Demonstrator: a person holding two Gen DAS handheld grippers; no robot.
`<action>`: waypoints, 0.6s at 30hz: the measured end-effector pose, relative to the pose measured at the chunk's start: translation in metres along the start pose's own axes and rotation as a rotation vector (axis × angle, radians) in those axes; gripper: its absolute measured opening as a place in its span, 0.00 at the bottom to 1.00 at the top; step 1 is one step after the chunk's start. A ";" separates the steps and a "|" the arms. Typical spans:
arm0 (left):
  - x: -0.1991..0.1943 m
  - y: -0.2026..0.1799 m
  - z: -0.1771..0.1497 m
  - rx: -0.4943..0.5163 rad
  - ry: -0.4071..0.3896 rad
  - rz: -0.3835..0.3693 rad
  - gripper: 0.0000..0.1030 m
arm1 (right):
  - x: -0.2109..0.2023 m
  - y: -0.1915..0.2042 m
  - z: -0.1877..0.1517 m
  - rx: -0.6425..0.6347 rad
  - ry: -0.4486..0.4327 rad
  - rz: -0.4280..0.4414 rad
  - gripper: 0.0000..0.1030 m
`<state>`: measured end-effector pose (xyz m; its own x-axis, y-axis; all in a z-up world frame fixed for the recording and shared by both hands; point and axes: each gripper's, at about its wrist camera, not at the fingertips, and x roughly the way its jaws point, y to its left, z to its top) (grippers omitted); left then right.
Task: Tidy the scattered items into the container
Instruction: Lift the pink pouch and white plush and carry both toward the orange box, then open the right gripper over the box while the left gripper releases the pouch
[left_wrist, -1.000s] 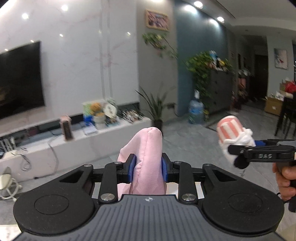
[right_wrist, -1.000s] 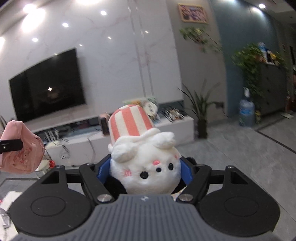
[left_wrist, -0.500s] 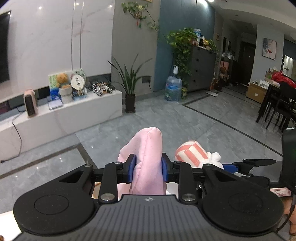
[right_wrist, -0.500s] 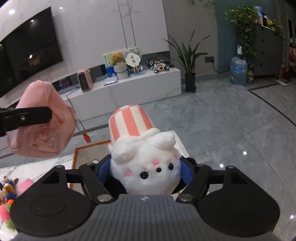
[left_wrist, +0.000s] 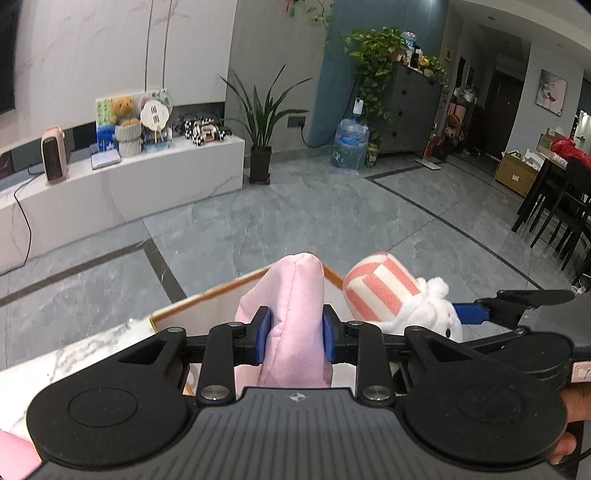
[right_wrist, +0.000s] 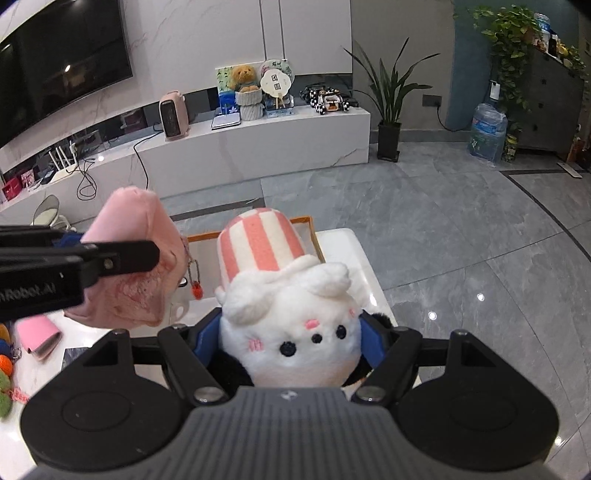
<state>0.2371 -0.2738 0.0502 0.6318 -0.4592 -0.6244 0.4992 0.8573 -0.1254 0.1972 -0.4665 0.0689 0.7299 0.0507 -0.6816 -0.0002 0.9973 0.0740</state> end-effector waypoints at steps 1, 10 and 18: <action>0.000 -0.001 -0.002 -0.006 0.005 -0.002 0.32 | 0.001 0.000 0.000 -0.001 0.002 -0.001 0.74; 0.017 0.004 -0.014 -0.041 0.060 -0.003 0.38 | 0.011 0.004 -0.003 -0.040 0.063 -0.023 0.78; 0.019 0.005 -0.019 -0.053 0.070 -0.002 0.40 | 0.010 0.008 -0.004 -0.049 0.060 -0.025 0.78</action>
<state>0.2406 -0.2739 0.0227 0.5872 -0.4449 -0.6762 0.4670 0.8685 -0.1660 0.2018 -0.4577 0.0602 0.6880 0.0274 -0.7252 -0.0170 0.9996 0.0217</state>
